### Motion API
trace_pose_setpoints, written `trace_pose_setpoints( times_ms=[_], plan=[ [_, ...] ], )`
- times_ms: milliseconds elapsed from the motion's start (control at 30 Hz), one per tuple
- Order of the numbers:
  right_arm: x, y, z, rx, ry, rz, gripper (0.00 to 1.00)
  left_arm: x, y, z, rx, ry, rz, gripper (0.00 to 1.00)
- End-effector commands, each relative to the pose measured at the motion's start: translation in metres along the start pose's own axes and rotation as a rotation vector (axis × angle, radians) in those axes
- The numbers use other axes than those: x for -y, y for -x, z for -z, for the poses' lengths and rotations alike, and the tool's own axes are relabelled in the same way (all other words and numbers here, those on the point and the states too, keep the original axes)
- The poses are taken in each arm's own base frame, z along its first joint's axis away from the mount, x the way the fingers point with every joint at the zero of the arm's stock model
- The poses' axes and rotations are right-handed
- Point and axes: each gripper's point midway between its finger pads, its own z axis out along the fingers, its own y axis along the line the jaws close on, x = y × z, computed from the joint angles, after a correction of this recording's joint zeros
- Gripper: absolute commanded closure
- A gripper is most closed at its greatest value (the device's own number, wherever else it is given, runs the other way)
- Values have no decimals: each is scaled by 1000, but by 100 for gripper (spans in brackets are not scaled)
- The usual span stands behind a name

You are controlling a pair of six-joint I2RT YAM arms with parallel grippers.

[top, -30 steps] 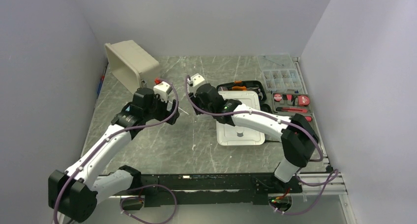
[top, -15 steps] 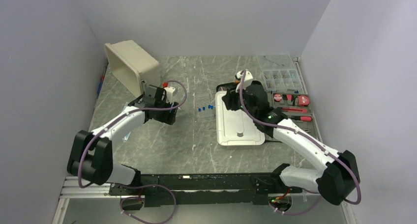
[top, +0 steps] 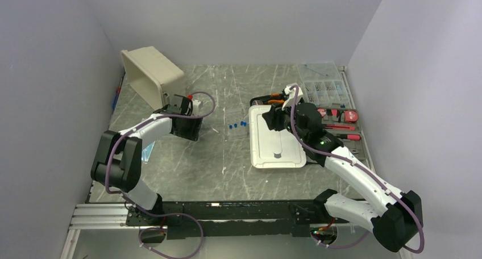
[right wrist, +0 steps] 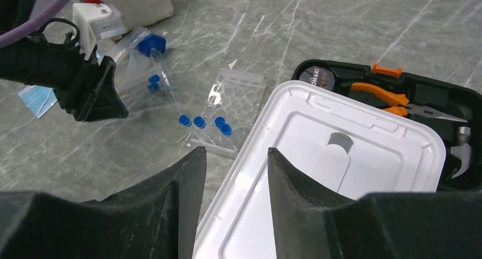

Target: Organize the chemistry lab equipment

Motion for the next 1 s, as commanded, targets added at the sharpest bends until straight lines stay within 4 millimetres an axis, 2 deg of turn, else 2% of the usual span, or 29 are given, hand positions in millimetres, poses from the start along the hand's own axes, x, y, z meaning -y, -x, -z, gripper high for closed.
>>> trace_pose_setpoints(
  times_ms=[0, 467, 633, 833, 967],
  plan=[
    [-5, 11, 3, 49, 36, 3, 53, -3, 16, -1, 26, 13, -7, 42],
    [-6, 8, 2, 45, 46, 5, 53, -14, 12, -12, -20, 66, 1, 48],
    [-5, 8, 3, 46, 43, 3, 53, -16, 9, -15, -33, 79, 6, 58],
    [-3, 7, 4, 47, 37, 2, 53, -15, 4, -17, -49, 67, 2, 60],
    [-1, 8, 5, 56, 32, 1, 53, -11, 2, -17, -51, 48, -1, 66]
  ],
)
